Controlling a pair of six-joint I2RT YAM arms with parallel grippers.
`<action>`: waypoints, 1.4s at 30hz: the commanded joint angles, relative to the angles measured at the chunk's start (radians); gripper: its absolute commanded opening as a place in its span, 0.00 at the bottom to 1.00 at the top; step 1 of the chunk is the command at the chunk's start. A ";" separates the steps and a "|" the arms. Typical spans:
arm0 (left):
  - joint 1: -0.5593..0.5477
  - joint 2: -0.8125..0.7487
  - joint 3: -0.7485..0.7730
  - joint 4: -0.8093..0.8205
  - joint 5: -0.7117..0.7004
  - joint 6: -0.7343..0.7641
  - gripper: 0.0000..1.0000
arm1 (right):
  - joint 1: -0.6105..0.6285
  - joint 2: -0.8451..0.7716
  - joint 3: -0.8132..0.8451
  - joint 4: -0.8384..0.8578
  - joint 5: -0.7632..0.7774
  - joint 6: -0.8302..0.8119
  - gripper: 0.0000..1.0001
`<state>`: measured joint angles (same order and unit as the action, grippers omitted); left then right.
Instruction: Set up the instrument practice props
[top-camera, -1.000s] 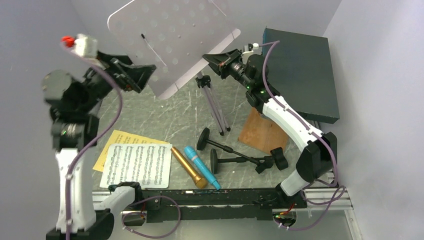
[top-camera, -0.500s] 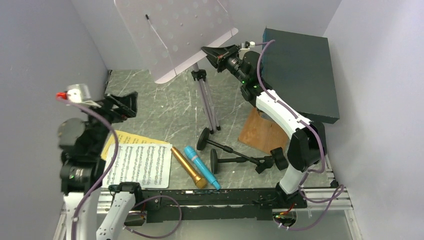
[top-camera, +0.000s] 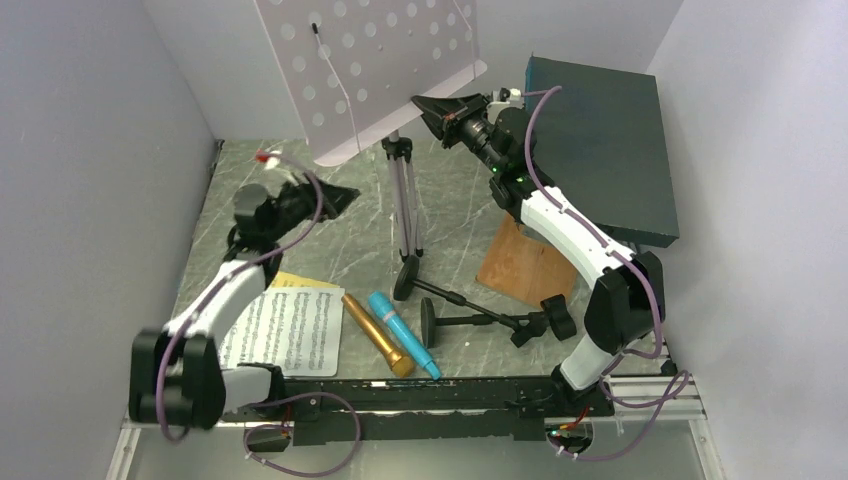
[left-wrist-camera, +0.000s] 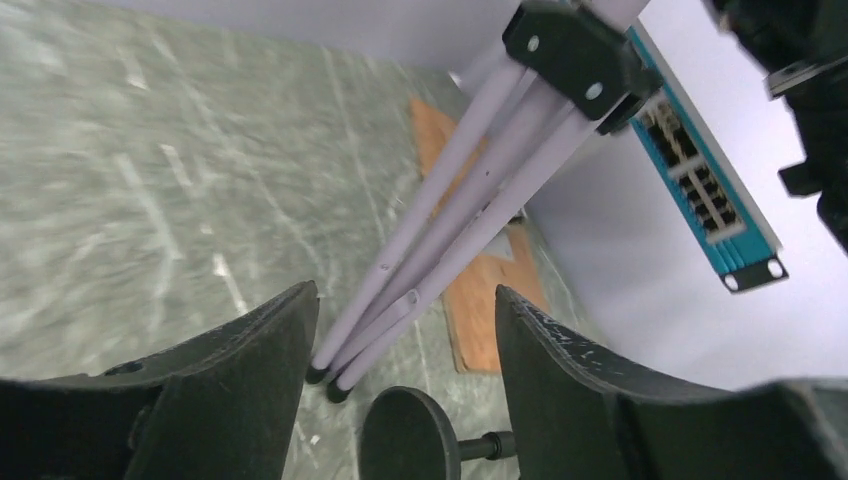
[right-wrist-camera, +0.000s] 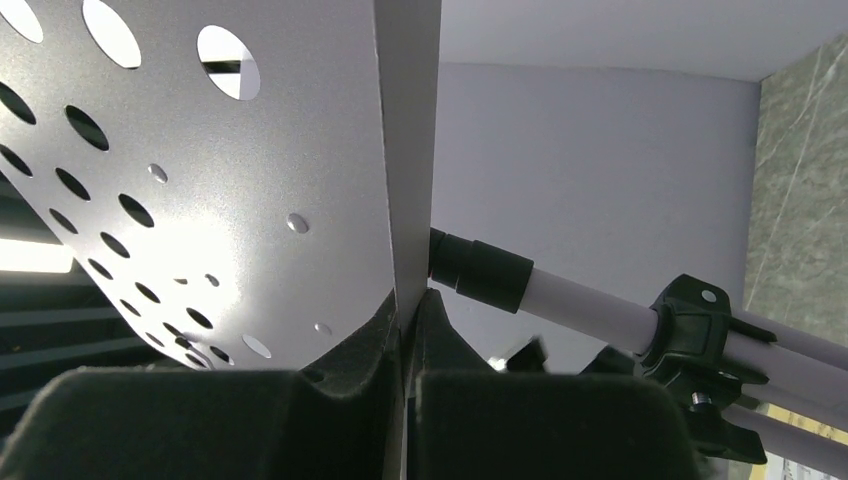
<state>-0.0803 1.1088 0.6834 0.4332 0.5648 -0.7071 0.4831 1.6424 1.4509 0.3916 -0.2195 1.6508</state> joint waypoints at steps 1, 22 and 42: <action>-0.128 0.177 0.141 0.330 0.180 0.101 0.70 | 0.003 -0.135 0.025 0.300 0.022 0.066 0.00; -0.357 0.454 0.279 0.284 -0.286 0.496 0.53 | 0.002 -0.182 -0.016 0.219 0.034 0.038 0.00; -0.356 0.430 0.205 0.287 -0.294 0.678 0.00 | 0.046 -0.225 -0.028 0.110 0.081 -0.181 0.00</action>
<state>-0.4385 1.5810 0.9348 0.7300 0.3073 -0.1215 0.5102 1.5341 1.3804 0.3202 -0.0921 1.5425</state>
